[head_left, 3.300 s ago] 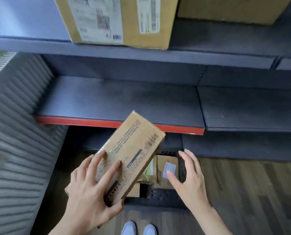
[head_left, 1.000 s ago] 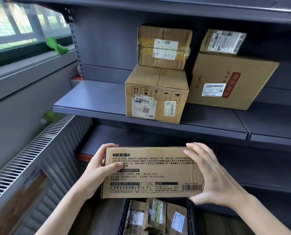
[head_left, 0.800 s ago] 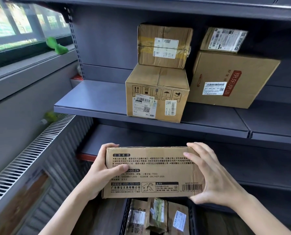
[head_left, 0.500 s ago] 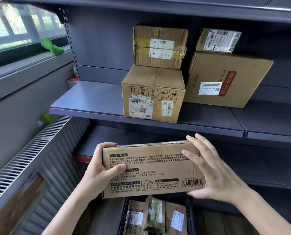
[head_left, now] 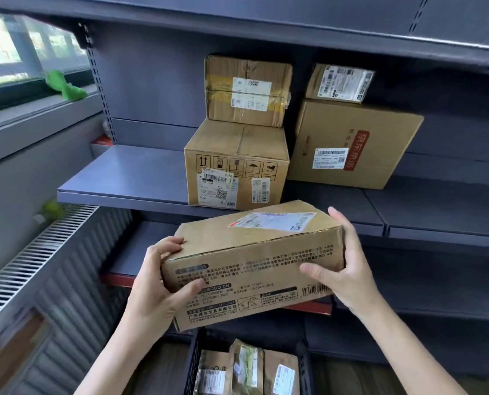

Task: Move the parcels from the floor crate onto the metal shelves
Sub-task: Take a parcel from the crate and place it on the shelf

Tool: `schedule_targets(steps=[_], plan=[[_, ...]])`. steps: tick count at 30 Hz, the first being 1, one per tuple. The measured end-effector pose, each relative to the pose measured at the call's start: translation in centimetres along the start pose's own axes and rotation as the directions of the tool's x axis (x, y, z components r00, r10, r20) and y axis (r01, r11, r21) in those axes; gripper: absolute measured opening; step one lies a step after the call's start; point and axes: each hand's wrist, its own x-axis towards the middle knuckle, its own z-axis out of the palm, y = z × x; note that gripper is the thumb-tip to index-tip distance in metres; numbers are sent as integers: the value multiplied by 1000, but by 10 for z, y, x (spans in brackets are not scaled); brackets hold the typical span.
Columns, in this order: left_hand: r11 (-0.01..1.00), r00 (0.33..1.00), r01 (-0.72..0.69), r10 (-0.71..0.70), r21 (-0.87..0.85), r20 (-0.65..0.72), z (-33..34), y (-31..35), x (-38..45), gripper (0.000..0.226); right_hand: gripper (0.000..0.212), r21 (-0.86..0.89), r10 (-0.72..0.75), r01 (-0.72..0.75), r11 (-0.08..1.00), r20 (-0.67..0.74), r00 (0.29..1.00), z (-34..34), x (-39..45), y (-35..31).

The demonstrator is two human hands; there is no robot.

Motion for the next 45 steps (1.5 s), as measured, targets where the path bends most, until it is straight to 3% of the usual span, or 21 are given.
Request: schedule_targets(steps=[5, 9, 15, 20, 25, 29, 33, 40, 43, 45], plan=[[994, 995, -104, 104, 45, 5, -2, 20, 1, 54, 88, -71, -53, 54, 996, 12, 999, -6, -3, -5], [993, 993, -110, 109, 34, 44, 1, 31, 0, 53, 71, -116, -91, 81, 990, -90, 992, -2, -15, -4], [988, 993, -122, 120, 90, 20, 3, 37, -6, 54, 58, -1, -92, 93, 996, -201, 975, 2, -28, -2], [954, 965, -256, 262, 159, -16, 7, 45, -11, 57, 72, 42, -103, 111, 993, -156, 982, -7, -32, -5], [913, 922, -380, 387, 149, -20, 7, 54, -16, 61, 100, 58, -104, 109, 992, -81, 991, -18, -34, -8], [845, 872, -475, 490, 248, -1, 9, 64, -17, 56, 101, 66, -107, 110, 992, -42, 993, -27, -39, -5], [862, 882, -463, 471, 205, 15, 8, 66, -16, 63, 94, 80, -97, 96, 992, 9, 995, -30, -43, -2], [908, 917, -398, 388, 130, 98, 6, 62, -15, 58, 87, 104, -116, 125, 987, -91, 989, -20, -49, 5], [921, 916, -385, 389, -57, 104, 7, 67, -14, 55, 91, 101, -152, 165, 981, -121, 981, -18, -50, 4], [946, 970, -227, 242, -234, 38, 4, 66, -9, 55, 91, 79, -182, 194, 978, -142, 973, -17, -52, 3]])
